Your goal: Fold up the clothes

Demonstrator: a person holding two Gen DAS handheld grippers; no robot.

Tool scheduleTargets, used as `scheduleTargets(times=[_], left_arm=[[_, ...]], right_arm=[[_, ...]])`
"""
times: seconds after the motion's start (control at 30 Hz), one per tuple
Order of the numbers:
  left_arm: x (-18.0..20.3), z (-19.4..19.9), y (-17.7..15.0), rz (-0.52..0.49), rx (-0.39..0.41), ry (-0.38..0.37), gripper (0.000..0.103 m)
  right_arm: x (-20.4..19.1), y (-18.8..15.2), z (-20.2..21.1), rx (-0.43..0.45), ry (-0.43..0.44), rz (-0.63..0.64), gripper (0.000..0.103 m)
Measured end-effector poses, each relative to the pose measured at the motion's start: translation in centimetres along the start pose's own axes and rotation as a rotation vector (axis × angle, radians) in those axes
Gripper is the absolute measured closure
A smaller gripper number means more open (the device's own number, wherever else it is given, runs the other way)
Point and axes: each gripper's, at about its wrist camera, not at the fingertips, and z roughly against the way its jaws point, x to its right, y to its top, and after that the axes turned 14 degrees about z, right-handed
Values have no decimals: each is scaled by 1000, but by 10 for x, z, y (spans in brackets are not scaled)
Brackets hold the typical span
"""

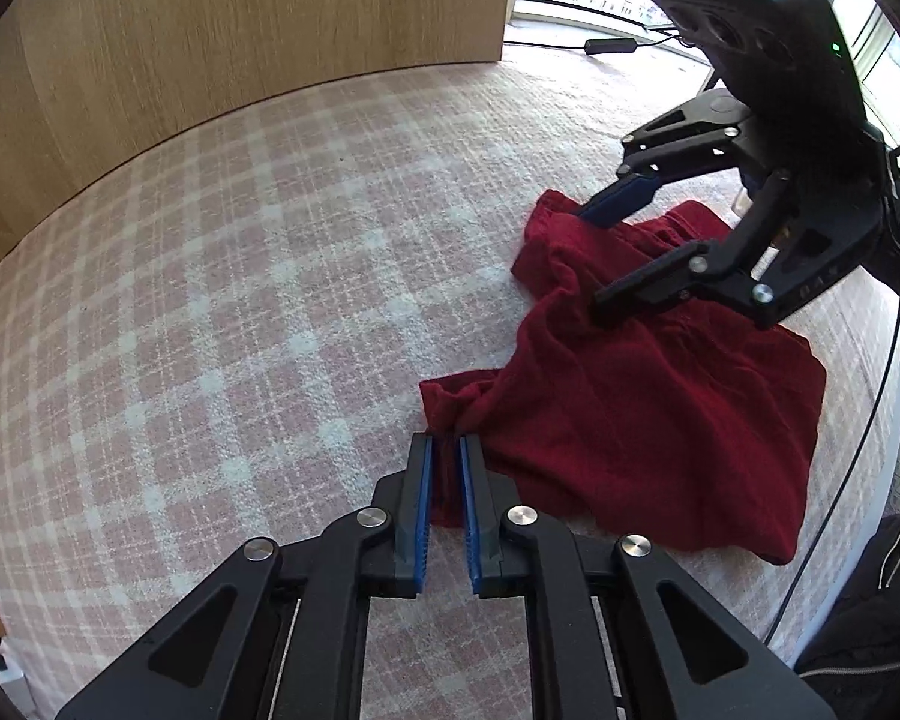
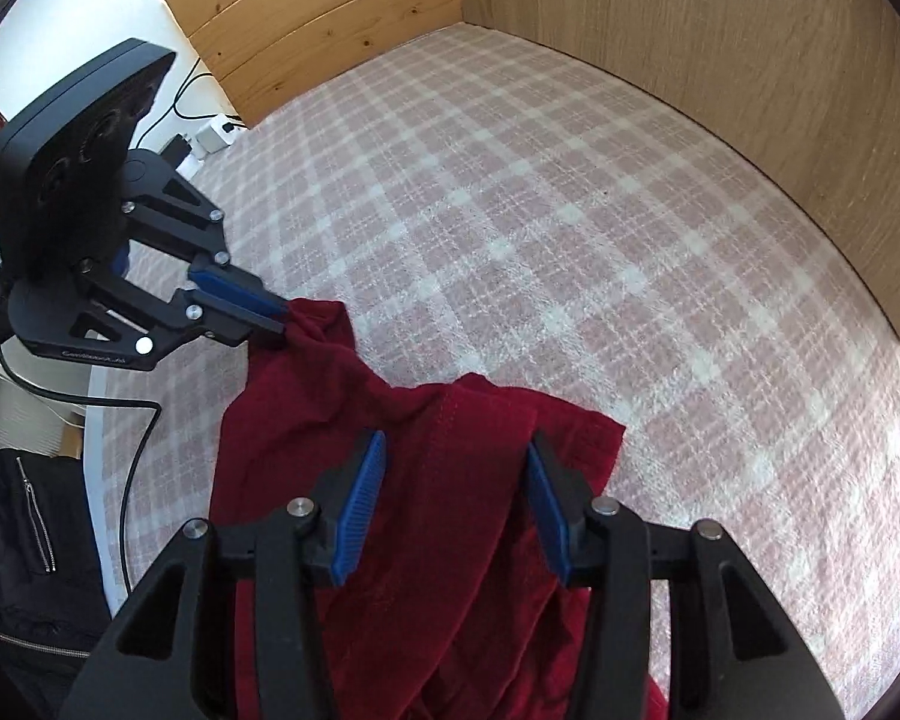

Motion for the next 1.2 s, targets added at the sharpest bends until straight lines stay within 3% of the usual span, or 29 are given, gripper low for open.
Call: scheduleTargets(times=[0.1,0.17,0.23,0.33,0.47,0.7,0.8,0.93,1.03,1.13,1.2], left_arm=[[5,-9,4,-30,-19,-16,85],[10,-8,4,-47,-11,-2,92],[15,-6,3,-62,1,15,98],[28,23,-2,-95,52,-28,99],[47,61,-5,-154,91,-64,99],[73,51,57,-281,119,-44,98],[79,13,87,-319,63,-5,98],[77,-31,96,-326,-56,31,98],[68,-39,93,-297,-94,4,97],[54,-40,99,-228,-100,-10,92],[46,-34,105,-176,-91,-36,87]], right_arm=[[0,-1,3,18,-4,-2,57],[2,-2,3,24,3,-12,57],[0,-4,6,32,-14,-10,78],[-5,-9,21,67,-49,-7,79],[-25,-23,69,183,-57,-50,79],[-28,-63,136,276,-179,-232,79],[1,-67,127,226,-229,-312,79],[38,-67,92,180,-183,-363,79],[56,-64,71,153,-148,-363,78],[67,-61,48,31,-173,-361,76],[72,-65,52,35,-156,-398,75]])
